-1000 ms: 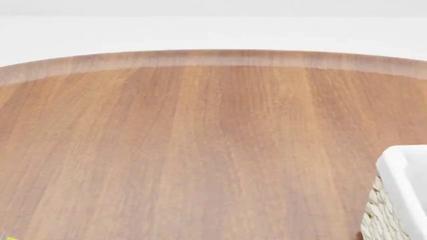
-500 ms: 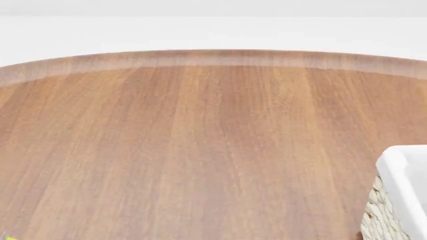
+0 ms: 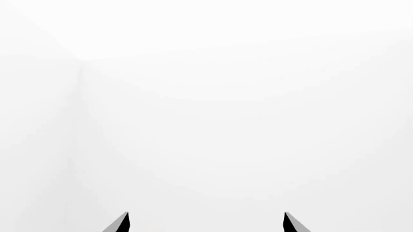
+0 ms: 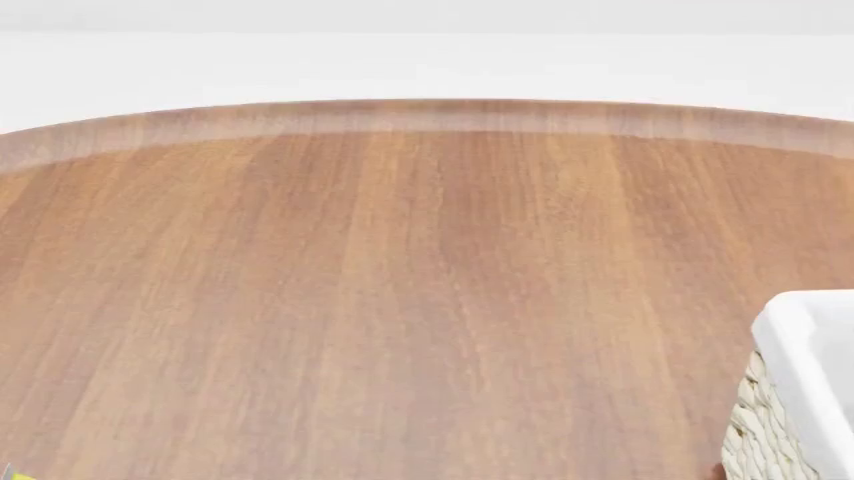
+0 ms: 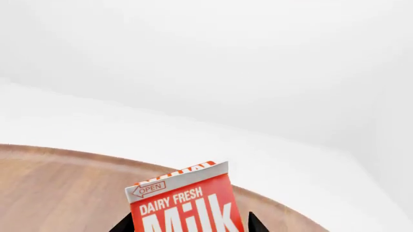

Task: Pick the milk and place it in the basket.

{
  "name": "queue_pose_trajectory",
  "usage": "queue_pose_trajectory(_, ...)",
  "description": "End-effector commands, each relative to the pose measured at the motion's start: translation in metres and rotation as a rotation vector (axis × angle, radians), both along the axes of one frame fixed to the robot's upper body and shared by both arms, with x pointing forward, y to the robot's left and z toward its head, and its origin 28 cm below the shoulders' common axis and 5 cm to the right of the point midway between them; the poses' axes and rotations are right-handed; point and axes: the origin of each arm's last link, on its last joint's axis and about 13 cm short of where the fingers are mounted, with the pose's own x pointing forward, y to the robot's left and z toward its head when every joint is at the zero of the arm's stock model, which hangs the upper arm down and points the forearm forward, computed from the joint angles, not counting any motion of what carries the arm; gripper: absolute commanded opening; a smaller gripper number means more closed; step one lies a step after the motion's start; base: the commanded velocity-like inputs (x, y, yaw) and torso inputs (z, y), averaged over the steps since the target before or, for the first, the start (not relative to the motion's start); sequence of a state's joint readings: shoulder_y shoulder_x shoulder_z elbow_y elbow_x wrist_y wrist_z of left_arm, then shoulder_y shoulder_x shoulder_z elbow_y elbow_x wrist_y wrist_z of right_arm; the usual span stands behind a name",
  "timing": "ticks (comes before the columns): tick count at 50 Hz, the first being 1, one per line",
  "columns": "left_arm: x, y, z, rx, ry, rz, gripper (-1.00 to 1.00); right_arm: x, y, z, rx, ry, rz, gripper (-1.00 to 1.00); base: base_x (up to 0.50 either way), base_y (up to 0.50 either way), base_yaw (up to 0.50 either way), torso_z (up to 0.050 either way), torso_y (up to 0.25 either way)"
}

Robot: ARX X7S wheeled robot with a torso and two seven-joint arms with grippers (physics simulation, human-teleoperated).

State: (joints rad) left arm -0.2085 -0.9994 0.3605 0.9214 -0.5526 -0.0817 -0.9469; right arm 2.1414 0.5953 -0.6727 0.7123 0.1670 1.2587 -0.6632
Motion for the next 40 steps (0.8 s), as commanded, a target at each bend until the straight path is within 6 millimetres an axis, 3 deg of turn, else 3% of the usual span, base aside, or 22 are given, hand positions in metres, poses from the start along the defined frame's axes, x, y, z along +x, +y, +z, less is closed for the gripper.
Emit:
queue_pose_trajectory(1,0.009,0.004,0.001,-0.016,-0.054,0.041,1.0,0.017,0.004,-0.003,-0.034,0.06,0.057,-1.0,0.0,0.0,0.0,0.0,0.0)
queue_pose_trajectory(22,0.01,0.004,-0.002,-0.016,-0.048,0.04,1.0,0.025,0.001,-0.018,-0.061,0.205,0.051,-1.0,0.0,0.0,0.0,0.0,0.001)
queue_pose_trajectory(40,0.01,0.004,-0.002,-0.019,-0.044,0.041,1.0,0.026,-0.001,-0.031,0.031,0.33,0.027,-1.0,0.0,0.0,0.0,0.001,0.002)
